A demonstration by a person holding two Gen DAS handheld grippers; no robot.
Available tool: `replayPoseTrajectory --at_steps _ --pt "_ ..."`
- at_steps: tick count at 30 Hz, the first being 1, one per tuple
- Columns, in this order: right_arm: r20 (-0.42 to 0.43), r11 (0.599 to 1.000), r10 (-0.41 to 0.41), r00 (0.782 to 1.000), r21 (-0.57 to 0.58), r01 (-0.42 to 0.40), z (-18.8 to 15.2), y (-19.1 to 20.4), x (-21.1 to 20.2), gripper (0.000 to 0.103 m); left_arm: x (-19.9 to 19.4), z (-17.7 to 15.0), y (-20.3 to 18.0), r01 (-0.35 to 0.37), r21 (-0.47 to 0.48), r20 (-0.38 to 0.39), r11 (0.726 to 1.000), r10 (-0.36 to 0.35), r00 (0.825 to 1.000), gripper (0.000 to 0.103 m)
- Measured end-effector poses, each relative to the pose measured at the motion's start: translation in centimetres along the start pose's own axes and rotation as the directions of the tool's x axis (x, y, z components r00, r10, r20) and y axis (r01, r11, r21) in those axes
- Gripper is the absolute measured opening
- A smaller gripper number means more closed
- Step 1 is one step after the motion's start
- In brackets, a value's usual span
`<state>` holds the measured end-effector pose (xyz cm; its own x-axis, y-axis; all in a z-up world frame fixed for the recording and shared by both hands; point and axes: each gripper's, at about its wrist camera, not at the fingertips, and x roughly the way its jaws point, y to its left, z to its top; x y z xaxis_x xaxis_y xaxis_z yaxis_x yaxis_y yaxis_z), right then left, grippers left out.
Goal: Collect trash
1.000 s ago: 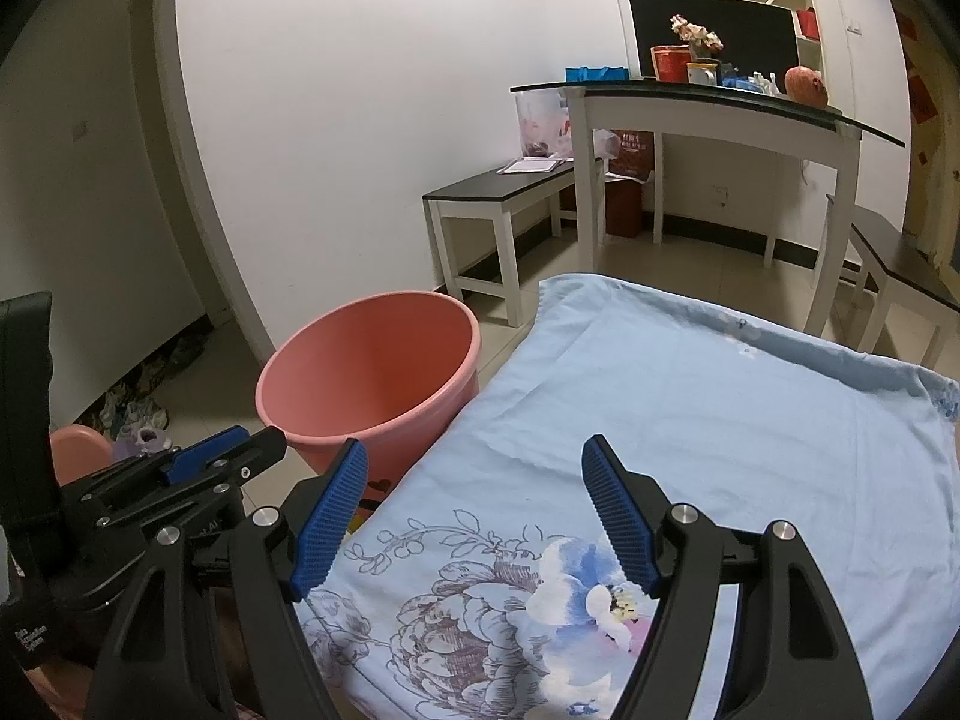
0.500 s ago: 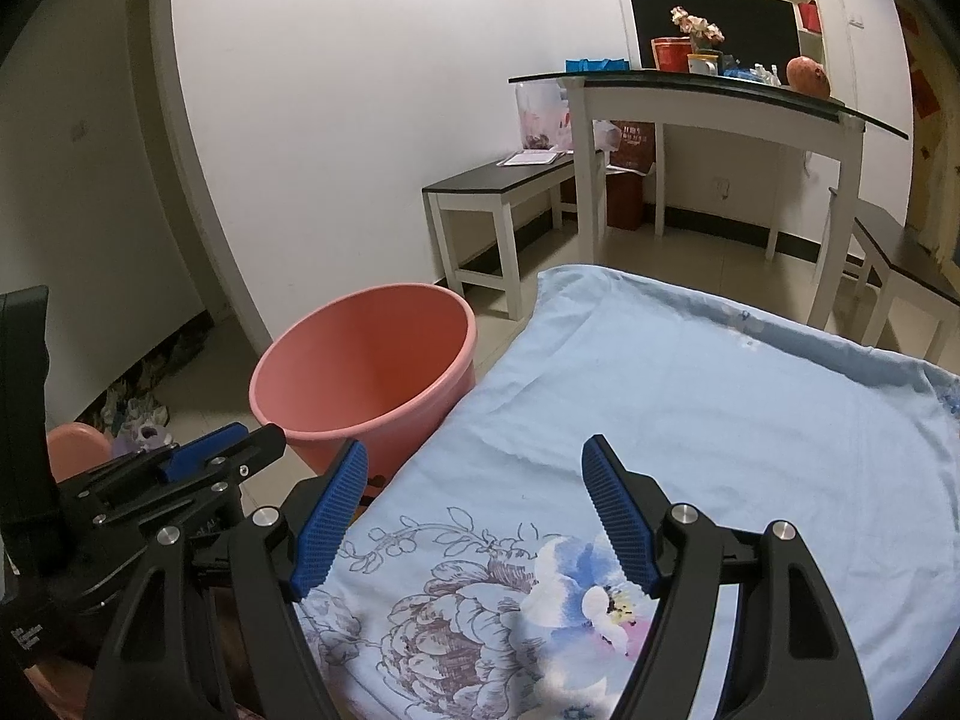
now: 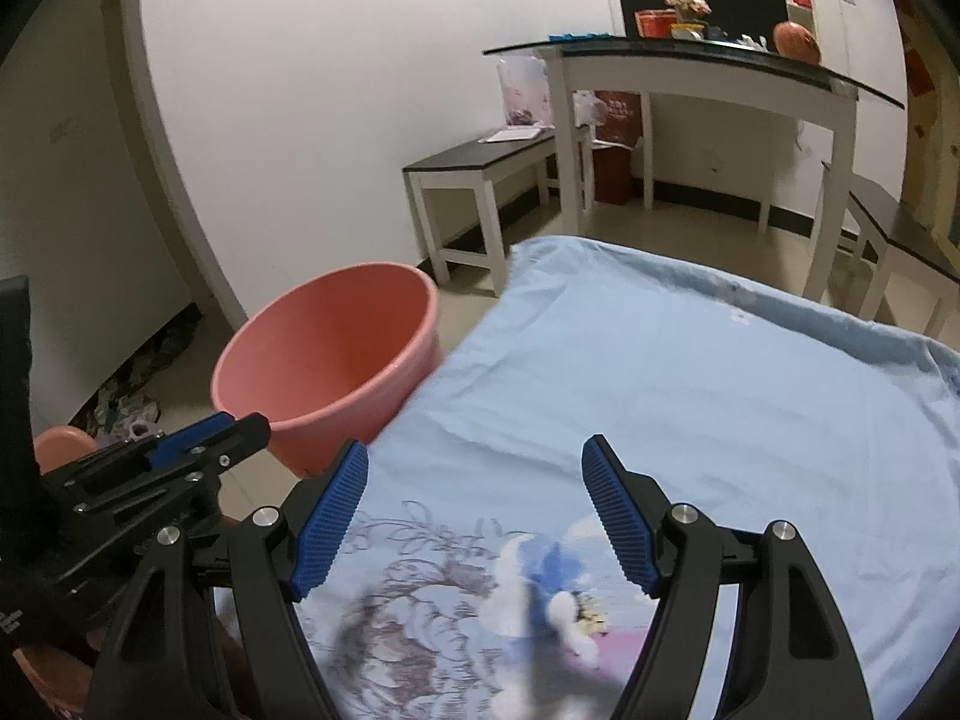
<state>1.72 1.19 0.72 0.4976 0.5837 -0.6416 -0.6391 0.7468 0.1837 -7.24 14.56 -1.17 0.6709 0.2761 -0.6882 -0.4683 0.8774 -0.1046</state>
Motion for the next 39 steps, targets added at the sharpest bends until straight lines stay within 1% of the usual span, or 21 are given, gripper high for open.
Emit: replayPoseTrajectory --at_steps 3,5,10,13,16,19,21,23,27,30,32,34,38,39 --pt "-0.007 0.999 -0.023 1.000 0.031 0.023 0.1 -1.9 0.1 0.073 0.3 0.5 -1.5 0.022 0.035 -0.006 0.999 -0.022 1.000 0.028" --pt "-0.007 0.998 -0.043 0.999 0.052 0.044 0.2 -3.4 -0.1 0.073 0.6 0.8 -2.5 0.054 0.055 -0.016 0.997 -0.053 0.998 0.028" --pt "-0.009 0.984 -0.127 0.992 0.122 0.127 0.8 -8.7 -1.1 0.073 1.5 1.7 -5.6 0.128 0.115 -0.045 0.985 -0.124 0.991 0.028" --pt "-0.011 0.969 -0.183 0.983 0.166 0.183 0.9 -12.1 -1.7 0.073 2.3 2.4 -8.5 0.185 0.173 -0.068 0.967 -0.176 0.982 0.028" --pt "-0.038 0.942 -0.263 0.964 0.205 0.265 0.6 -16.2 -2.1 0.073 3.1 2.9 -11.9 0.247 0.224 -0.092 0.943 -0.232 0.968 0.028" --pt "-0.069 0.910 -0.327 0.943 0.248 0.333 0.2 -20.1 -2.4 0.073 4.0 2.8 -15.3 0.338 0.285 -0.140 0.897 -0.309 0.941 0.028" --pt "-0.091 0.884 -0.361 0.928 0.282 0.372 -0.2 -22.6 -2.7 0.073 4.6 2.5 -17.9 0.389 0.330 -0.168 0.860 -0.352 0.921 0.029" --pt "-0.108 0.862 -0.387 0.916 0.310 0.401 -0.6 -24.9 -3.0 0.073 5.0 2.1 -20.4 0.453 0.362 -0.209 0.815 -0.403 0.891 0.029" --pt "-0.155 0.825 -0.432 0.888 0.329 0.459 -1.7 -28.2 -3.5 0.073 6.1 0.8 -24.2 0.555 0.391 -0.308 0.734 -0.463 0.831 0.029" --pt "-0.193 0.810 -0.421 0.886 0.360 0.463 -2.6 -29.8 -3.2 0.073 6.8 -0.6 -26.0 0.615 0.402 -0.378 0.678 -0.489 0.786 0.029" --pt "-0.209 0.809 -0.413 0.887 0.363 0.462 -3.2 -30.3 -3.0 0.073 7.2 -1.2 -26.9 0.633 0.414 -0.404 0.655 -0.490 0.772 0.029" --pt "-0.229 0.809 -0.417 0.879 0.348 0.474 -3.7 -30.5 -2.6 0.073 7.1 -2.1 -27.9 0.651 0.428 -0.425 0.627 -0.496 0.757 0.029" --pt "-0.247 0.804 -0.431 0.868 0.332 0.493 -4.1 -30.8 -2.3 0.073 7.1 -3.0 -29.1 0.665 0.449 -0.443 0.597 -0.497 0.746 0.029" --pt "-0.249 0.802 -0.440 0.863 0.323 0.502 -4.2 -30.9 -2.2 0.073 7.0 -3.3 -29.4 0.667 0.461 -0.447 0.585 -0.497 0.744 0.029"
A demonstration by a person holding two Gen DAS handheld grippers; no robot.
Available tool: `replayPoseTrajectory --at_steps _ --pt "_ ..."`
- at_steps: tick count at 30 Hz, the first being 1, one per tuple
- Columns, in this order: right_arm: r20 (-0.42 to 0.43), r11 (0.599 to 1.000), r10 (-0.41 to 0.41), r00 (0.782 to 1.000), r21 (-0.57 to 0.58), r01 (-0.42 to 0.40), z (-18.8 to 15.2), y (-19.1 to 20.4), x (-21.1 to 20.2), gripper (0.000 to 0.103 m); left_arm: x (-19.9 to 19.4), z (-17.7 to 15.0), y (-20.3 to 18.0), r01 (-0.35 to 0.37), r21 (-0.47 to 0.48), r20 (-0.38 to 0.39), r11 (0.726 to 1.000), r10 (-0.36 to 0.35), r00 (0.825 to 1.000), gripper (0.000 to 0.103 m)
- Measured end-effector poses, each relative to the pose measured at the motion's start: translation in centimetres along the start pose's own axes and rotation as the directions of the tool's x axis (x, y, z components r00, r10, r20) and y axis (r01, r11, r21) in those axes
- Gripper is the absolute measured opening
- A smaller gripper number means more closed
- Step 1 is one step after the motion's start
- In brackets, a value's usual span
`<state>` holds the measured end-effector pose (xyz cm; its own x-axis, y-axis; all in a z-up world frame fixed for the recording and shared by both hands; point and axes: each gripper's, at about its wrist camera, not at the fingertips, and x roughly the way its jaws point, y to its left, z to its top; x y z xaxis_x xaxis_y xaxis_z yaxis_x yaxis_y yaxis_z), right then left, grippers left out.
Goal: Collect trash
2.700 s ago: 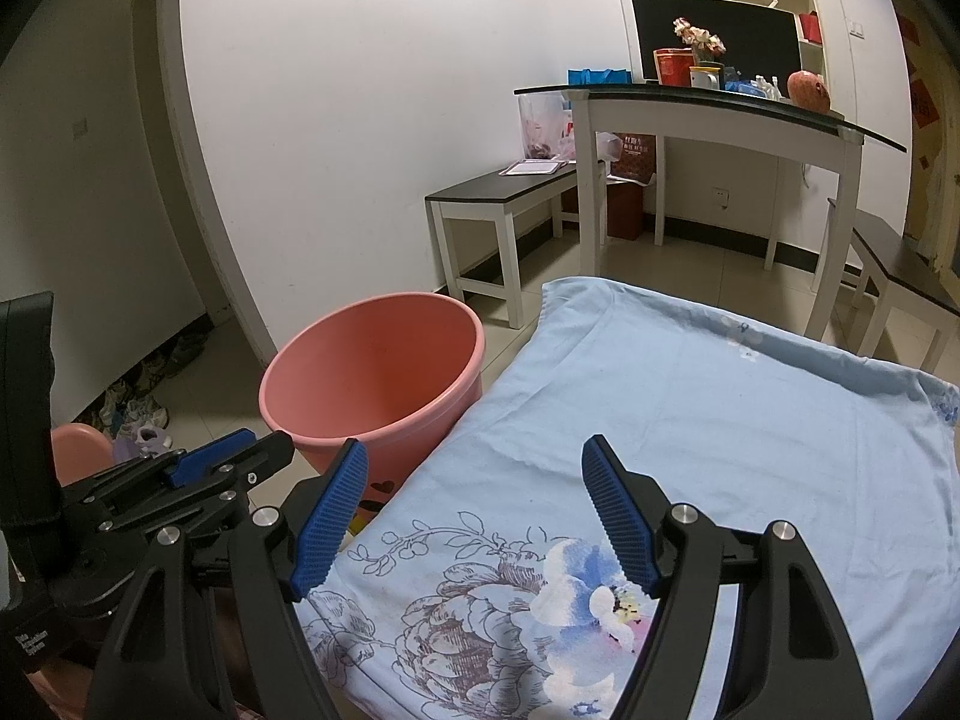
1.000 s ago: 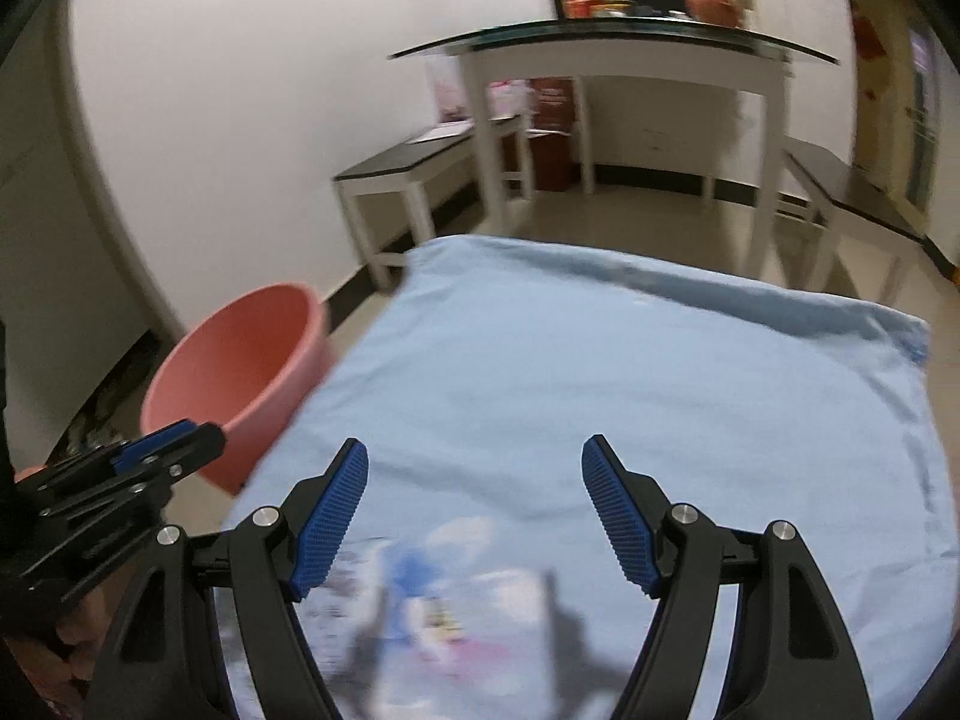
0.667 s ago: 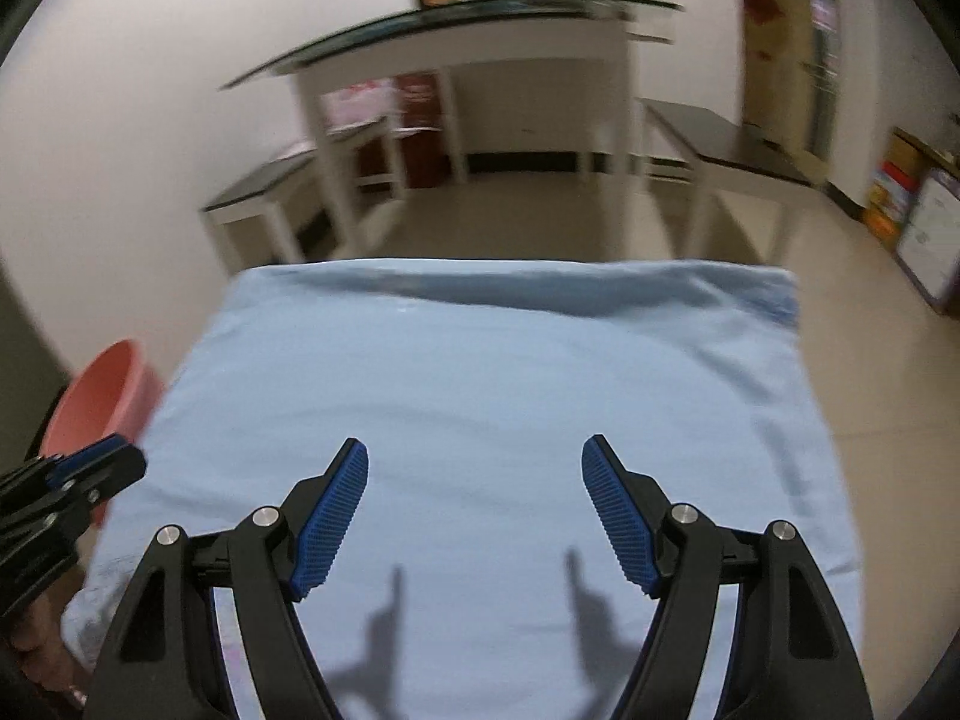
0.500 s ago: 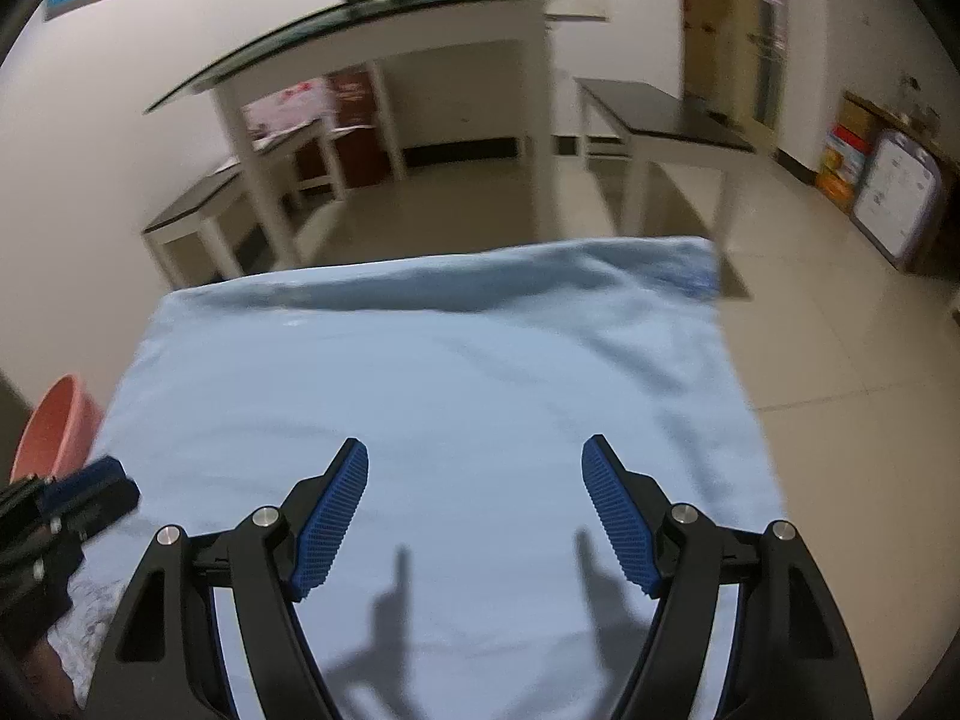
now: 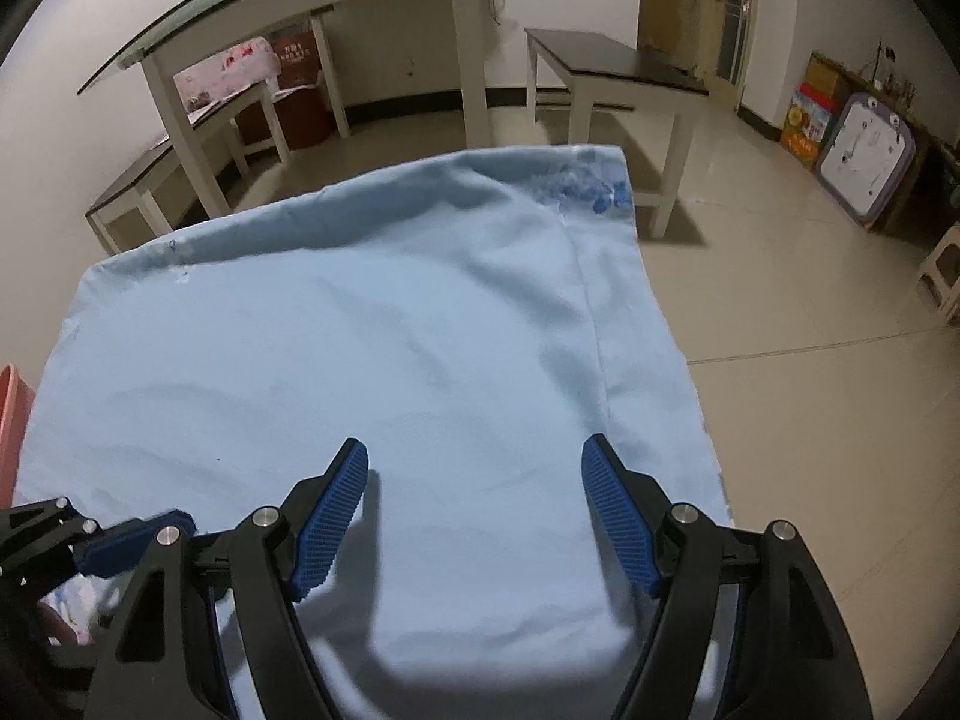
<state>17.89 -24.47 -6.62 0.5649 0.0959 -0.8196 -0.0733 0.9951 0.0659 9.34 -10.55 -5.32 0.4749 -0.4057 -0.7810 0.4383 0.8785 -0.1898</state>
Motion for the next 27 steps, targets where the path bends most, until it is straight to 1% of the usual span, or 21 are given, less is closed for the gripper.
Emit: replayPoseTrajectory --at_steps 1,3,4,5,7,8,9,10,11,13,14,16,17,19,20,21,23,27 --pt "0.001 1.000 -0.007 1.000 -0.012 0.007 -0.1 0.1 0.0 0.073 0.3 -0.1 -0.4 -0.011 0.020 -0.006 1.000 0.011 1.000 0.029" --pt "0.002 0.999 -0.023 1.000 -0.039 0.023 -0.2 0.4 0.1 0.073 0.5 -0.2 -0.9 -0.038 0.061 0.011 0.997 0.038 0.999 0.029" --pt "0.006 0.998 -0.033 0.999 -0.060 0.033 -0.4 0.8 0.1 0.076 0.6 -0.4 -1.4 -0.059 0.094 0.019 0.994 0.057 0.998 0.029" --pt "0.008 0.996 -0.042 0.999 -0.081 0.043 -0.4 1.1 0.2 0.079 0.9 0.1 -1.6 -0.070 0.111 0.017 0.991 0.068 0.998 0.029" --pt "0.004 0.996 -0.042 0.999 -0.081 0.042 -0.4 1.3 0.2 0.082 1.1 0.0 -2.1 -0.083 0.140 0.015 0.987 0.082 0.997 0.029" --pt "0.002 0.996 -0.041 0.999 -0.080 0.041 -0.4 1.4 0.3 0.084 1.1 -0.1 -2.2 -0.078 0.146 0.013 0.986 0.077 0.997 0.036" --pt "0.000 0.996 -0.040 0.999 -0.081 0.040 -0.4 1.4 0.4 0.086 1.3 0.4 -2.0 -0.061 0.153 0.008 0.986 0.061 0.998 0.046" --pt "-0.003 0.996 -0.040 0.999 -0.085 0.040 -0.5 1.5 0.4 0.088 1.4 0.3 -2.3 -0.046 0.173 0.002 0.984 0.046 0.999 0.050" --pt "-0.006 0.995 -0.041 0.999 -0.087 0.040 -0.5 1.6 0.5 0.090 1.8 0.4 -2.7 -0.058 0.195 -0.001 0.979 0.059 0.998 0.053" --pt "-0.008 0.995 -0.041 0.999 -0.089 0.040 -0.4 1.6 0.6 0.091 1.8 0.4 -3.2 -0.086 0.217 0.008 0.972 0.086 0.996 0.054" --pt "-0.009 0.995 -0.041 0.999 -0.088 0.040 -0.4 1.6 0.6 0.091 1.8 0.4 -3.3 -0.089 0.219 0.008 0.972 0.089 0.996 0.054" --pt "-0.009 0.995 -0.041 0.999 -0.087 0.040 -0.5 1.4 0.5 0.091 1.9 0.5 -2.8 -0.080 0.197 0.001 0.977 0.082 0.997 0.060" --pt "-0.009 0.996 -0.042 0.999 -0.085 0.041 -0.6 1.4 0.5 0.091 2.0 0.6 -2.3 -0.079 0.175 -0.004 0.981 0.081 0.997 0.066" --pt "-0.010 0.996 -0.043 0.999 -0.084 0.042 -0.5 1.5 0.5 0.092 2.1 0.8 -2.1 -0.078 0.166 -0.007 0.983 0.081 0.997 0.068" --pt "-0.010 0.996 -0.043 0.999 -0.083 0.042 -0.5 1.5 0.5 0.092 2.2 0.8 -2.2 -0.089 0.170 -0.007 0.981 0.091 0.996 0.071" --pt "-0.010 0.996 -0.043 0.999 -0.084 0.042 -0.5 1.4 0.5 0.092 2.1 0.8 -2.2 -0.100 0.165 -0.008 0.981 0.102 0.995 0.078" --pt "-0.010 0.996 -0.043 0.999 -0.084 0.042 -0.5 1.5 0.5 0.092 2.2 0.8 -1.6 -0.105 0.133 -0.019 0.986 0.108 0.994 0.085" --pt "-0.010 0.996 -0.042 0.999 -0.084 0.041 -0.5 1.4 0.5 0.092 2.3 1.0 -1.5 -0.107 0.132 -0.020 0.985 0.111 0.994 0.087"
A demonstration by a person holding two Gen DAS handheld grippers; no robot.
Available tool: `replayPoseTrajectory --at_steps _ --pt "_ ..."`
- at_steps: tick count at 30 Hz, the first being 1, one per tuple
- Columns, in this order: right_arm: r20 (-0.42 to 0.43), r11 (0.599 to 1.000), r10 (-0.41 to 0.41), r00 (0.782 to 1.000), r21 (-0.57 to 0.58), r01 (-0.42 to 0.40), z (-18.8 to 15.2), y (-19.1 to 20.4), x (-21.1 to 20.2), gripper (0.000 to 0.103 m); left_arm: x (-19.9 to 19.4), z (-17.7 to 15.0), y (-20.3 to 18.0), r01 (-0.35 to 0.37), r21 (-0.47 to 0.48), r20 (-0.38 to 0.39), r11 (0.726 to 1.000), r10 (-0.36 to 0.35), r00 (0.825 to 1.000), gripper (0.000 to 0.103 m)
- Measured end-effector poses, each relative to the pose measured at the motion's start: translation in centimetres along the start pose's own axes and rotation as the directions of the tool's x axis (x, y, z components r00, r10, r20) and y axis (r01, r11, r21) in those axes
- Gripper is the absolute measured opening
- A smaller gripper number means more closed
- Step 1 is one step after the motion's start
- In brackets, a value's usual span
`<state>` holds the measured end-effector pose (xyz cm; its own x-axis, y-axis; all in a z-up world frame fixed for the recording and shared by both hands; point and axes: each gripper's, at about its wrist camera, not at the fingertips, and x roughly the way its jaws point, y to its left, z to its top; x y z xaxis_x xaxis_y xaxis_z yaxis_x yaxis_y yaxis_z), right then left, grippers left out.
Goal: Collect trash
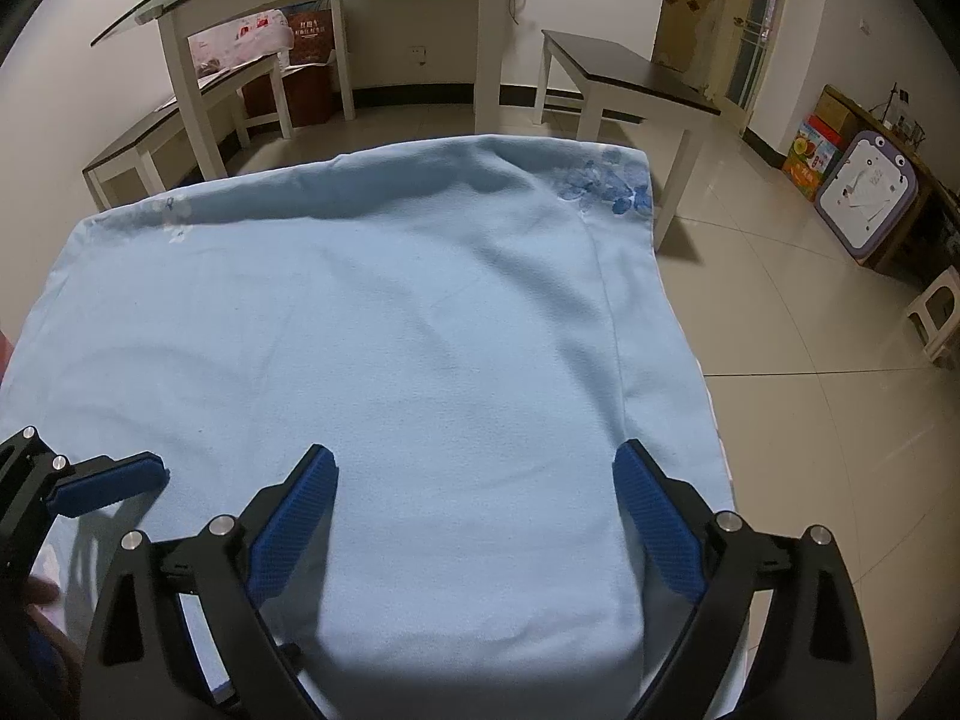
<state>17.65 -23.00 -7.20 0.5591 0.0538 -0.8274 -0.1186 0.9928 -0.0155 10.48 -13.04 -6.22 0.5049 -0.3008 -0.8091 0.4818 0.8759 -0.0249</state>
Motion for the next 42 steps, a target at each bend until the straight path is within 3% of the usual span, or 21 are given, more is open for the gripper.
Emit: replayPoseTrajectory --at_steps 42 --pt "-0.001 1.000 0.002 1.000 -0.001 -0.002 -0.08 -0.03 -0.05 0.094 0.13 0.07 0.17 -0.001 0.001 0.001 1.000 0.001 1.000 0.087"
